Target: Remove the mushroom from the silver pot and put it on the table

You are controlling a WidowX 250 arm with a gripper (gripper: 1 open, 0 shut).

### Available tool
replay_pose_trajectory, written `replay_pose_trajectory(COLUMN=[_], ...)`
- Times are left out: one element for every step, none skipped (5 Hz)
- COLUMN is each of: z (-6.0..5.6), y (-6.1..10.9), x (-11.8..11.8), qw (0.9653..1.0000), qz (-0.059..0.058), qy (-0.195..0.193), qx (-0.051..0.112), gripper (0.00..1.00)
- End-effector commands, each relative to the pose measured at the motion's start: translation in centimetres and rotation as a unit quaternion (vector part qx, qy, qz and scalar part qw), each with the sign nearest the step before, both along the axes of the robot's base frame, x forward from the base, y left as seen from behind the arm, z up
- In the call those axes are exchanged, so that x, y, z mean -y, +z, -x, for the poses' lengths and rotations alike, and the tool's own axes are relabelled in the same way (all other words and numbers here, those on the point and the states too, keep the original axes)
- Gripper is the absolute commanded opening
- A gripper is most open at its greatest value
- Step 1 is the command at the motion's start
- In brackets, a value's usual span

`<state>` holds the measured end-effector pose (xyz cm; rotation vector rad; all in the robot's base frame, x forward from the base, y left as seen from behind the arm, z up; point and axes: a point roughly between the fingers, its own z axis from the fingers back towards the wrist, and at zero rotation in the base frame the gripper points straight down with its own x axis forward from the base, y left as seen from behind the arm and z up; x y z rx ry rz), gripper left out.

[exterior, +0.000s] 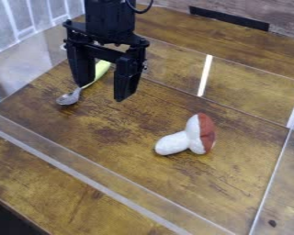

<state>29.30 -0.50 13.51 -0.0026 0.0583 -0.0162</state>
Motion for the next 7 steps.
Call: replay_pose_trajectory(z=[-0.6, -2.6, -3.8, -4.5, -4.6, -4.7, -5.2], y=[-0.9, -1.4, -1.4, -1.8, -1.7, -1.9, -2.8], x=[0.0, 1.9, 4.2, 5.6, 7.3, 9.1, 9.4], qw=[0.9980, 0.9826, 0.9518, 0.9125, 0.8829, 0.8604, 0.8497], qz=[0.003, 0.001, -0.009, -0.016, -0.019, -0.023, -0.024], qy=[-0.062, -0.186, -0.307, -0.408, -0.468, -0.507, -0.524], qx=[-0.011, -0.003, 0.010, 0.022, 0.033, 0.042, 0.049], gripper=[1.00, 1.00, 1.00, 1.00, 1.00, 1.00, 1.00])
